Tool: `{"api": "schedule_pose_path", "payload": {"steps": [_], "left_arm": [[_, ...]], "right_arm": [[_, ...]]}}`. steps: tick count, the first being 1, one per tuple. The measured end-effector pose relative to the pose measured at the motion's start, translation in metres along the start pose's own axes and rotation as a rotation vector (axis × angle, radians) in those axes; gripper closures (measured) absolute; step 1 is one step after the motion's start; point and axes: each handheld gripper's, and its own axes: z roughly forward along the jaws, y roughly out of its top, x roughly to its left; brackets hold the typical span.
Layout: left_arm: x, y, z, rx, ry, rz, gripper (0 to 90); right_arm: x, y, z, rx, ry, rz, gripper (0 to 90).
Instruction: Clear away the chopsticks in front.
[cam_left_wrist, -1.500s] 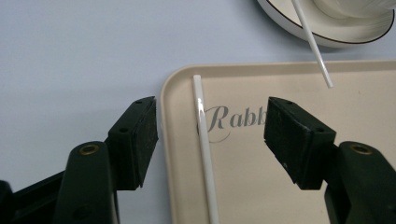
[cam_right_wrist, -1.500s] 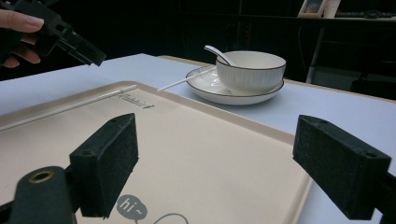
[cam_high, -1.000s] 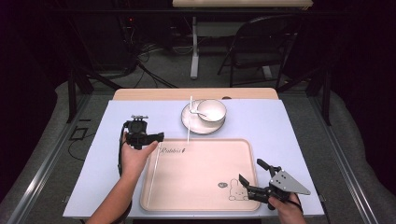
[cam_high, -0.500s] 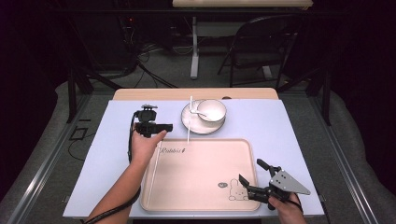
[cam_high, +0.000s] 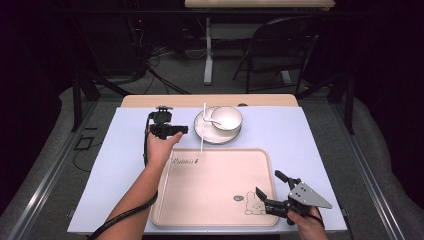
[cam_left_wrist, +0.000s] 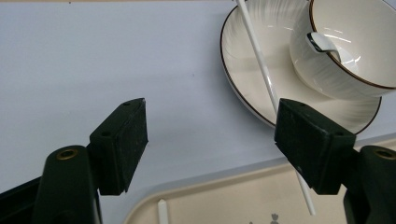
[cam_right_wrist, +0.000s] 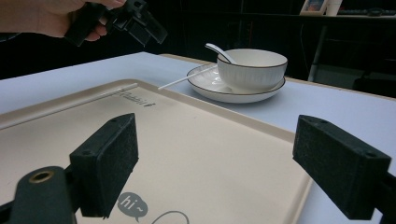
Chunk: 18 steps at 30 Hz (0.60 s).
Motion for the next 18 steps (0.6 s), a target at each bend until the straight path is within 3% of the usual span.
{"api": "schedule_pose_path", "payload": {"steps": [18], "left_arm": [[-0.007, 0.014, 0.026, 0.010, 0.013, 0.033, 29.4]], "right_arm": [[-0.001, 0.000, 0.000, 0.007, 0.003, -0.001, 13.3]]}}
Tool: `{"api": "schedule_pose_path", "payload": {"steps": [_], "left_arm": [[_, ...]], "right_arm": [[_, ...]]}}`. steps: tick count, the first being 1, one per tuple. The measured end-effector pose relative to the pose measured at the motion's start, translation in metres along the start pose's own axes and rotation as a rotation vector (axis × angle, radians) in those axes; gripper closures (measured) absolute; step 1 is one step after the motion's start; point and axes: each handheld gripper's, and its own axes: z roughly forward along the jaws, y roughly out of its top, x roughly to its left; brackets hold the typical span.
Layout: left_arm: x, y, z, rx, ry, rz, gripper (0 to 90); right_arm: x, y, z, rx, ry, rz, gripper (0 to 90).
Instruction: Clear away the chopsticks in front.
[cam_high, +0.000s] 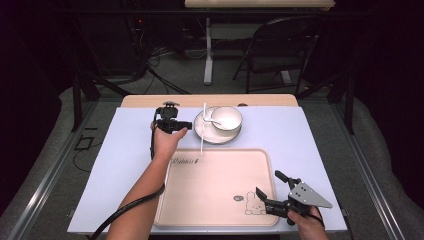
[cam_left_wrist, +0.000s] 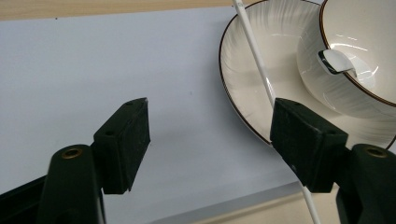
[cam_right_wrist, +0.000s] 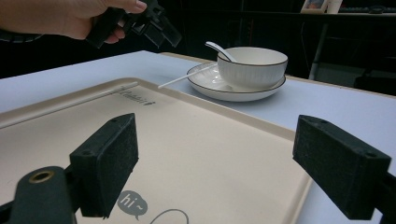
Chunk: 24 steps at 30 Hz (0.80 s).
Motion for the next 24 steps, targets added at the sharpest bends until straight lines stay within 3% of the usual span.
{"api": "schedule_pose_path", "payload": {"steps": [5, 16, 20, 21, 24], "left_arm": [[-0.003, 0.001, 0.009, 0.012, -0.007, 0.003, 34.9], [-0.013, 0.007, 0.022, -0.009, -0.044, -0.008, 62.3], [-0.017, 0.009, 0.026, -0.005, -0.044, -0.004, 63.4], [-0.023, 0.011, 0.036, 0.013, -0.010, 0.007, 63.3], [-0.023, 0.011, 0.036, 0.013, -0.010, 0.007, 63.1]], "right_arm": [[0.000, 0.000, 0.000, 0.001, 0.000, 0.002, 13.3], [-0.001, 0.000, 0.000, 0.005, 0.001, 0.007, 13.3], [-0.001, 0.000, -0.001, 0.006, 0.000, 0.011, 13.3], [-0.001, 0.000, -0.001, 0.006, -0.002, 0.014, 13.3], [-0.001, 0.000, -0.001, 0.010, 0.000, 0.017, 13.3]]}}
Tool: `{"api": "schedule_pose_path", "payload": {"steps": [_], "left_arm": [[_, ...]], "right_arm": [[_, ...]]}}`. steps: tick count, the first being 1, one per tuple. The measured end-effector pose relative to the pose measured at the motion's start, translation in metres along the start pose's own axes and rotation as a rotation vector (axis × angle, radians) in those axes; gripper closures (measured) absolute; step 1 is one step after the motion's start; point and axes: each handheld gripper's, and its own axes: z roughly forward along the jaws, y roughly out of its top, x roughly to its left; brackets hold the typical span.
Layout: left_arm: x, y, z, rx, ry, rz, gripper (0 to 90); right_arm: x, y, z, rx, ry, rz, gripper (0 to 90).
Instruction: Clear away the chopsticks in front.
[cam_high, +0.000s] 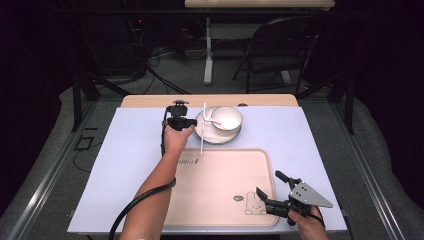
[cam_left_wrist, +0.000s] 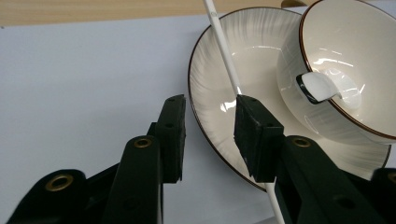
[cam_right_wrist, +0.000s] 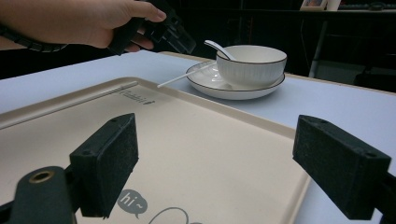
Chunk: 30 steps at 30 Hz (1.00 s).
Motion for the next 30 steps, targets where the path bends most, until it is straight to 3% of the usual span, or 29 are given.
{"api": "schedule_pose_path", "payload": {"steps": [4, 5, 12, 15, 30], "left_arm": [[0.000, 0.000, 0.000, 0.000, 0.000, 0.000, 63.1], [-0.002, 0.001, 0.003, 0.005, -0.008, -0.024, 63.1], [-0.007, 0.001, 0.008, -0.008, -0.045, -0.047, 69.2], [-0.009, 0.001, 0.010, -0.009, -0.047, -0.040, 70.5], [-0.015, 0.000, 0.025, 0.056, -0.075, -0.057, 75.7]], "right_arm": [[0.000, 0.000, 0.000, 0.000, 0.000, 0.000, 13.3], [0.000, 0.000, 0.000, 0.000, 0.000, 0.000, 13.3], [-0.001, 0.000, 0.000, -0.002, 0.001, -0.003, 13.3], [-0.001, 0.000, 0.000, -0.003, 0.001, -0.003, 13.3], [0.000, 0.000, 0.000, -0.001, 0.006, 0.003, 13.3]]}}
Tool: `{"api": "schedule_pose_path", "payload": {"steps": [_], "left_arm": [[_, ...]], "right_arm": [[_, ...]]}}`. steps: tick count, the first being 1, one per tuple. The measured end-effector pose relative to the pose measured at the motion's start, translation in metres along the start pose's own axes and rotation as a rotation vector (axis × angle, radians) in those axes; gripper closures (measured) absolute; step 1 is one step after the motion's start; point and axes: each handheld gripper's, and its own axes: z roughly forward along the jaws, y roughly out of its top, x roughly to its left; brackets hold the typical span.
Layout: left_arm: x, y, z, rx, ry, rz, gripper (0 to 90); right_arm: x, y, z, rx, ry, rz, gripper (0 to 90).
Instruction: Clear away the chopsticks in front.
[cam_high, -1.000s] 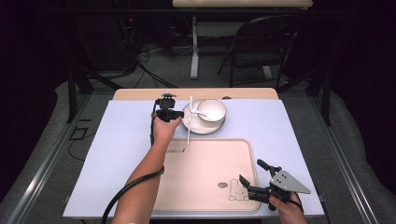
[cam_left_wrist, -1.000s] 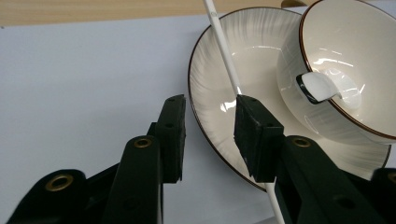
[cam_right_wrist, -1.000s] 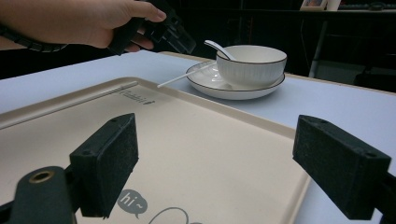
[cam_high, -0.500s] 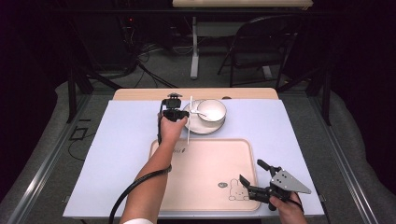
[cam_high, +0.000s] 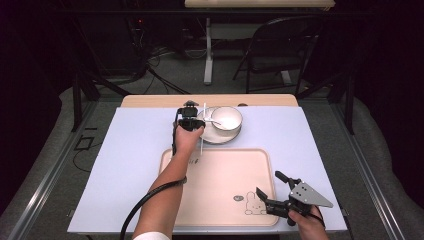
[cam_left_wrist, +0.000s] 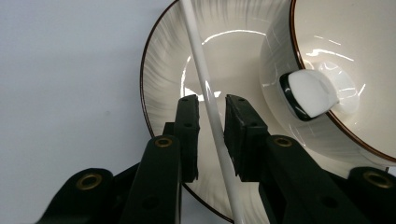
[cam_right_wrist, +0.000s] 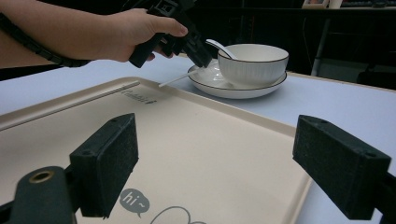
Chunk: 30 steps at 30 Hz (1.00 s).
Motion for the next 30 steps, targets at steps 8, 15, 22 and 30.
{"api": "schedule_pose_path", "payload": {"steps": [8, 15, 22, 30], "left_arm": [[0.000, 0.000, 0.005, 0.000, 0.005, -0.019, 75.2], [0.002, -0.001, 0.008, -0.008, 0.000, -0.033, 74.0], [0.003, -0.001, 0.011, -0.005, -0.004, -0.044, 77.2], [0.004, 0.000, 0.013, 0.017, -0.019, -0.077, 79.6]], "right_arm": [[0.000, 0.000, 0.000, -0.001, 0.003, 0.001, 13.4], [0.000, 0.000, 0.000, -0.001, 0.005, 0.001, 13.4], [0.000, 0.000, 0.000, 0.000, 0.004, 0.002, 13.3], [0.000, 0.000, 0.000, -0.002, 0.006, 0.001, 13.3]]}}
